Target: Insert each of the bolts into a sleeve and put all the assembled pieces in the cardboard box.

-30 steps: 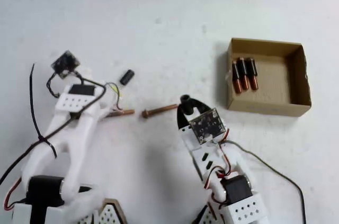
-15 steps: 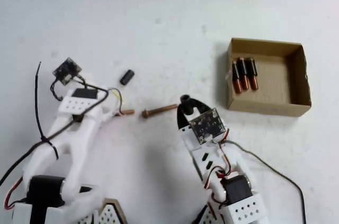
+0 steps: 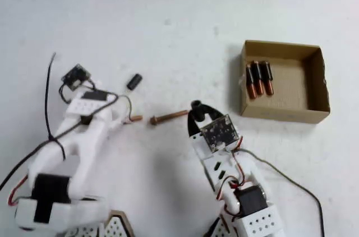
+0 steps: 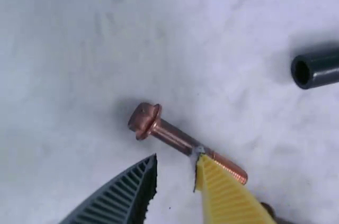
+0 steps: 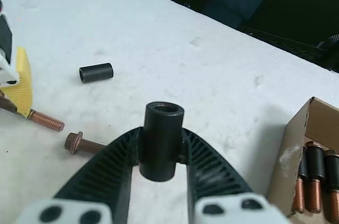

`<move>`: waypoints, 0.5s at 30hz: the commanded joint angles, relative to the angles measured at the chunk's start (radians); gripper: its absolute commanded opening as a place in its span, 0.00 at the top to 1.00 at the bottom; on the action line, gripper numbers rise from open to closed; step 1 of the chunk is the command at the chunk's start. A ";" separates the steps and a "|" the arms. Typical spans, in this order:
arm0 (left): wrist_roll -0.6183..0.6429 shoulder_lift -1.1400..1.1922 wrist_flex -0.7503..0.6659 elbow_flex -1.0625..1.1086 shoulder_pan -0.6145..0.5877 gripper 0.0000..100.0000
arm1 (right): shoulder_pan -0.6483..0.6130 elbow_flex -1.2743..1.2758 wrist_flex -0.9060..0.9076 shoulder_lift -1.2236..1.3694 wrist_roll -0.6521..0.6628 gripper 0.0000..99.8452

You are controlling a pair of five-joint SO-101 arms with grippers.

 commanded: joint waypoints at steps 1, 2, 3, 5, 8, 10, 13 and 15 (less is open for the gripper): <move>0.028 0.068 0.008 -0.074 -0.013 0.85 | 0.008 0.009 0.002 -0.004 -0.005 0.98; 0.028 0.076 0.008 -0.084 -0.024 0.85 | 0.008 0.009 0.002 -0.004 -0.005 0.98; 0.028 0.079 0.005 -0.092 -0.036 0.85 | 0.008 0.009 0.002 -0.004 -0.005 0.98; 0.028 0.084 0.000 -0.094 -0.054 0.85 | 0.008 0.009 0.002 -0.004 -0.005 0.98; 0.028 0.084 0.000 -0.094 -0.061 0.85 | 0.008 0.009 0.002 -0.004 -0.005 0.98; 0.028 0.084 0.000 -0.094 -0.061 0.85 | 0.008 0.009 0.002 -0.004 -0.005 0.98; 0.028 0.085 -0.003 -0.094 -0.061 0.85 | 0.008 0.009 0.002 -0.004 -0.005 0.98; 0.028 0.087 -0.026 -0.092 -0.061 0.85 | 0.008 0.009 0.002 -0.004 -0.005 0.98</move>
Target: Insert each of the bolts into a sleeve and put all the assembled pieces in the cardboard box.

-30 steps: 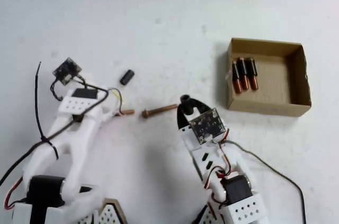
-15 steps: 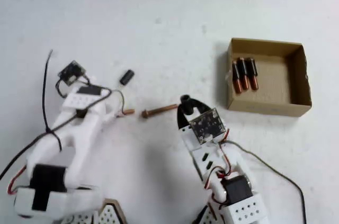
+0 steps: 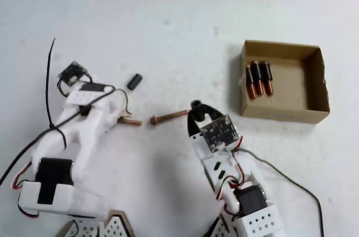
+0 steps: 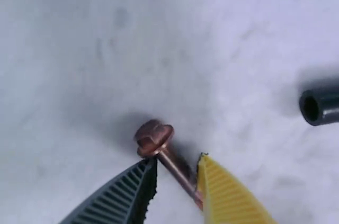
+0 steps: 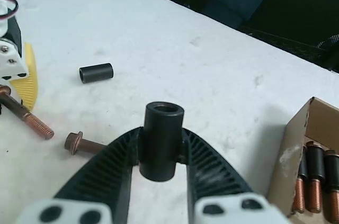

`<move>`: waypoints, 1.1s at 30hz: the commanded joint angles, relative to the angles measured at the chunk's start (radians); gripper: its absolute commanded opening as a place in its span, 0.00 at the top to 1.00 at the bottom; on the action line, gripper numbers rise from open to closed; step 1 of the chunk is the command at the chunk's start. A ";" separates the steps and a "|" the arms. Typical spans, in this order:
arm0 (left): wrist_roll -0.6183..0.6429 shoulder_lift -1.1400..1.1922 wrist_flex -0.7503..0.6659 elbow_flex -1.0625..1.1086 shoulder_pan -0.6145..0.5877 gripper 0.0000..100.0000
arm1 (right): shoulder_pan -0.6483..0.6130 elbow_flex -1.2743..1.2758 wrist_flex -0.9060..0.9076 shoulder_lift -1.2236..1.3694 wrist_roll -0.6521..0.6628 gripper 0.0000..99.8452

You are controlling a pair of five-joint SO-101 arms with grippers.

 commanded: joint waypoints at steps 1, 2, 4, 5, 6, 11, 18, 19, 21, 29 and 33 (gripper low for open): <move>0.025 -0.005 -0.028 -0.011 -0.008 0.85 | 0.008 0.009 0.002 -0.002 -0.005 0.98; 0.025 0.008 -0.029 -0.014 -0.007 0.85 | 0.008 0.009 0.002 -0.002 -0.005 0.98; 0.025 0.050 -0.034 -0.023 -0.007 0.85 | 0.008 0.009 0.002 -0.002 -0.005 0.98; 0.025 0.070 -0.032 -0.038 -0.008 0.85 | 0.008 0.009 0.002 -0.002 -0.005 0.98; 0.025 0.091 -0.026 -0.057 -0.010 0.85 | 0.008 0.009 0.002 -0.002 -0.005 0.98; 0.025 0.143 -0.026 -0.115 -0.033 0.90 | 0.008 0.009 0.002 -0.002 -0.005 0.98; -0.017 0.150 -0.026 -0.118 -0.042 0.97 | 0.008 0.009 0.002 -0.002 -0.005 0.98; -0.026 0.148 -0.026 -0.118 -0.042 0.98 | 0.008 0.009 0.002 -0.002 -0.005 0.98; -0.078 0.147 -0.026 -0.118 -0.044 0.98 | 0.008 0.009 0.002 -0.002 -0.005 0.98; -0.470 0.143 -0.012 -0.118 -0.039 0.97 | 0.008 0.009 0.002 -0.002 -0.005 0.98; -0.597 0.143 0.083 -0.158 -0.039 0.97 | 0.008 0.009 0.002 -0.002 -0.005 0.98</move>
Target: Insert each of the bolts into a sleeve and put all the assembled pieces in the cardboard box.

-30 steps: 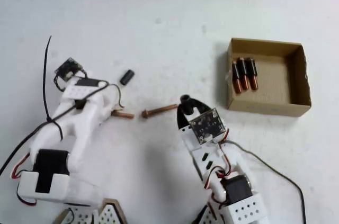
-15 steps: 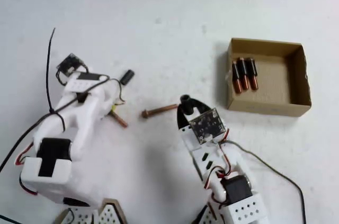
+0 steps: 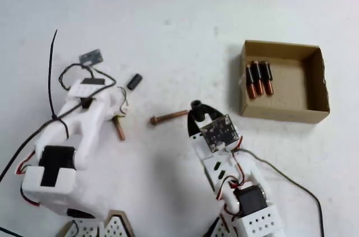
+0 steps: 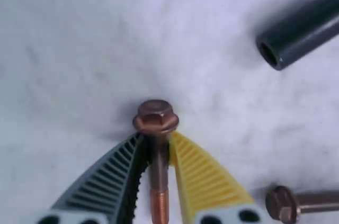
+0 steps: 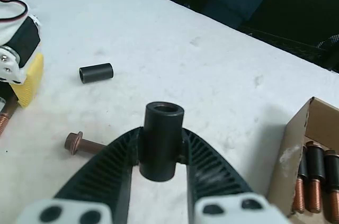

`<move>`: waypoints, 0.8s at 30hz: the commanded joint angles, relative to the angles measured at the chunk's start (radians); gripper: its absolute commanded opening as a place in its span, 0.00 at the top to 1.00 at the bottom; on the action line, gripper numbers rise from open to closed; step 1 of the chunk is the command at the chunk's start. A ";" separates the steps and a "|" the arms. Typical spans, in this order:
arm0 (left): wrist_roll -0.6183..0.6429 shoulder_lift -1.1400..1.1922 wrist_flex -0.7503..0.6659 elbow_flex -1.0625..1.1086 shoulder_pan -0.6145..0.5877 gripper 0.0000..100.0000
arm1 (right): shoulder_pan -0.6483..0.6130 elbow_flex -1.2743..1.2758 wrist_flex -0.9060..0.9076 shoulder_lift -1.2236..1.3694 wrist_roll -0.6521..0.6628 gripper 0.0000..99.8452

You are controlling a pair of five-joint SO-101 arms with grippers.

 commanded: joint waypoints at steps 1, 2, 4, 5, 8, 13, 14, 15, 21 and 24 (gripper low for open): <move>-0.143 0.001 0.117 -0.051 -0.025 0.97 | 0.008 0.009 0.002 -0.002 -0.005 0.98; -0.193 0.001 0.150 -0.069 -0.025 0.97 | 0.008 0.009 0.002 -0.002 -0.005 0.98; -0.301 0.007 0.209 -0.104 -0.027 0.97 | 0.008 0.009 0.002 -0.002 -0.005 0.98; -0.354 0.007 0.236 -0.117 -0.027 0.97 | 0.008 0.009 0.002 -0.002 -0.005 0.98; -0.477 0.007 0.273 -0.140 -0.022 0.98 | 0.008 0.009 0.002 -0.002 -0.005 0.98; -0.496 0.002 0.270 -0.137 0.005 0.98 | 0.008 0.009 0.002 -0.002 -0.005 0.98; -0.497 0.001 0.270 -0.137 0.013 0.98 | 0.008 0.009 0.002 -0.002 -0.005 0.98; -0.497 0.001 0.270 -0.137 0.024 0.98 | 0.008 0.009 0.002 -0.002 -0.005 0.98; -0.497 -0.051 0.259 -0.133 0.097 0.98 | 0.008 0.009 0.002 -0.002 -0.005 0.98; -0.499 -0.166 0.226 -0.072 0.124 0.98 | 0.008 0.009 0.002 -0.002 -0.005 0.98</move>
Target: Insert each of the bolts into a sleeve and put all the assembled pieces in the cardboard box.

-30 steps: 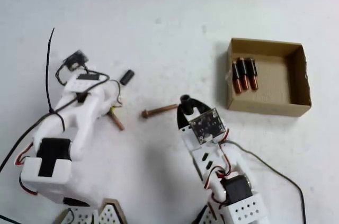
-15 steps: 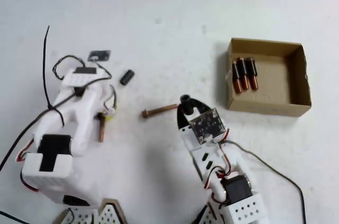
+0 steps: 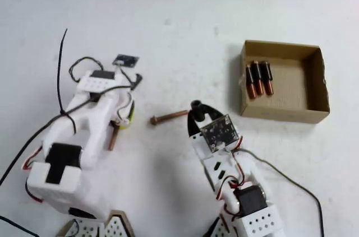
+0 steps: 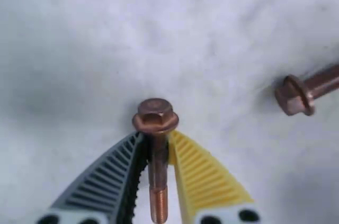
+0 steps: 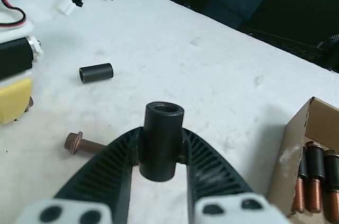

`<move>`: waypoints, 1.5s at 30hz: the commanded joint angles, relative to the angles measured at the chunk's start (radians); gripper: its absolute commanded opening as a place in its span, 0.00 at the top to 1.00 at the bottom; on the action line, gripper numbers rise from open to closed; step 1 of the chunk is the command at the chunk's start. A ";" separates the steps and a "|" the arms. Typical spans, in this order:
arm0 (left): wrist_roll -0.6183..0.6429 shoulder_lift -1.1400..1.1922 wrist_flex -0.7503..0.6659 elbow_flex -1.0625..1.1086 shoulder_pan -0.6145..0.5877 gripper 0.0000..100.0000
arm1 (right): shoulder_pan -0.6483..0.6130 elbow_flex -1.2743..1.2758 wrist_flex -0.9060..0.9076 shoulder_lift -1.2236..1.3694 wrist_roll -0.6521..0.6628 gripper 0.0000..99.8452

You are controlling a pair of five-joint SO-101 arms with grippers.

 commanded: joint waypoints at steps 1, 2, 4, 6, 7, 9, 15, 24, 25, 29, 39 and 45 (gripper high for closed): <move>-0.012 -0.180 -0.052 0.044 0.039 0.98 | 0.008 0.009 0.002 -0.002 -0.005 0.98; -0.012 -0.231 -0.071 0.080 0.042 0.98 | 0.008 0.009 0.002 -0.002 -0.005 0.98; -0.012 -0.338 -0.101 0.143 0.042 0.98 | 0.008 0.009 0.002 -0.002 -0.005 0.98; -0.012 -0.443 -0.112 0.187 0.036 0.98 | 0.008 0.009 0.002 -0.002 -0.003 0.98; -0.012 -0.493 -0.114 0.206 0.035 0.98 | 0.008 0.009 0.002 -0.002 -0.003 0.98; -0.025 -0.588 -0.112 0.232 0.035 0.98 | 0.008 0.009 0.002 -0.002 -0.003 0.98; -0.092 -0.881 -0.112 0.318 0.038 0.98 | 0.008 0.009 0.002 -0.002 -0.003 0.98; -0.095 -1.228 -0.118 0.480 0.041 0.98 | 0.008 0.009 0.002 -0.002 -0.003 0.98; -0.095 -1.262 -0.118 0.494 0.041 0.98 | 0.008 0.009 0.002 -0.002 -0.003 0.98; -0.094 -1.363 -0.118 0.537 0.041 0.98 | 0.008 0.009 0.002 -0.002 -0.003 0.98; -0.089 -1.537 -0.120 0.608 0.041 0.98 | 0.001 0.009 0.001 -0.002 -0.008 0.98; -0.087 -1.587 -0.256 0.703 0.041 0.98 | 0.001 0.009 -0.002 -0.007 -0.011 0.98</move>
